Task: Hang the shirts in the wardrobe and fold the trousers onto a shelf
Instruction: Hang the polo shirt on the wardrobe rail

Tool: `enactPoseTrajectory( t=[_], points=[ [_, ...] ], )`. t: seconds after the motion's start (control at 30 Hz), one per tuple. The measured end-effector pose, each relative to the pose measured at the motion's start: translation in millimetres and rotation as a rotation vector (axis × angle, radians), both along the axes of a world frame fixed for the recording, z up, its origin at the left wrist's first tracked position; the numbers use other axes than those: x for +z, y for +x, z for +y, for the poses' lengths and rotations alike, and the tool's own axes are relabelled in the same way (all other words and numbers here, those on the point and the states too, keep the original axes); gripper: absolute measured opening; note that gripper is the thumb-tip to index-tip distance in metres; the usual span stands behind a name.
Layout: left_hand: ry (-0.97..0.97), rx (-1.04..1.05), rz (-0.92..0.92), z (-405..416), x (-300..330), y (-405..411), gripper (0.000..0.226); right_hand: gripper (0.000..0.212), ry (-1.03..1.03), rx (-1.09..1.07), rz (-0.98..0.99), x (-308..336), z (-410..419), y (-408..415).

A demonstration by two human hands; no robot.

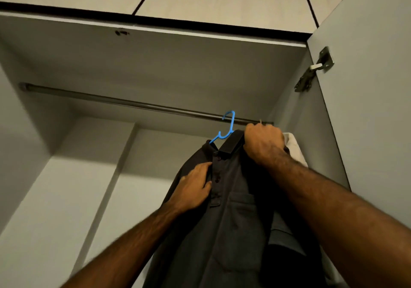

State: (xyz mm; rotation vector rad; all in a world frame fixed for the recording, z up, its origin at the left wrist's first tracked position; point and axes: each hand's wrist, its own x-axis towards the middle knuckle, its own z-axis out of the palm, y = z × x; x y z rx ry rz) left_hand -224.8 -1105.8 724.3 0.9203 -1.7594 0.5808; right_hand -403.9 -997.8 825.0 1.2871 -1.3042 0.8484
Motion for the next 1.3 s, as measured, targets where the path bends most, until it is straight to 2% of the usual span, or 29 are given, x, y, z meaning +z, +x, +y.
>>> enactPoseTrajectory(
  t=[0.43, 0.77, 0.83, 0.9, 0.97, 1.07, 1.17, 1.3],
  points=[
    [-0.026, -0.22, -0.079, -96, 49, -90, 0.06, 0.021, -0.085, -0.345, -0.008, 34, -43, -34],
    [-0.023, -0.278, -0.186, -136, 31, -113, 0.043, 0.023, 0.019, -0.498, 0.03, 16, -51, -30],
    [-0.056, -0.26, -0.19, -140, 24, -114, 0.041, 0.032, 0.007, -0.503, 0.063, 8, -49, -31],
    [-0.099, -0.265, -0.121, -140, 17, -112, 0.033, 0.054, -0.039, -0.596, 0.242, -3, -52, -31],
    [-0.166, -0.279, -0.043, -141, 2, -111, 0.038, 0.068, 0.032, -0.654, 0.422, -26, -56, -29],
    [-0.22, -0.363, -0.004, -142, -39, -110, 0.065, 0.07, 0.314, -0.682, 0.49, -74, -60, -28],
    [-0.18, -0.338, -0.13, -147, -90, -113, 0.078, 0.077, 0.547, -0.741, 0.468, -119, -58, -36],
    [-0.099, -0.293, -0.234, -154, -138, -118, 0.082, 0.085, 0.654, -0.824, 0.479, -161, -49, -43]
  ],
)
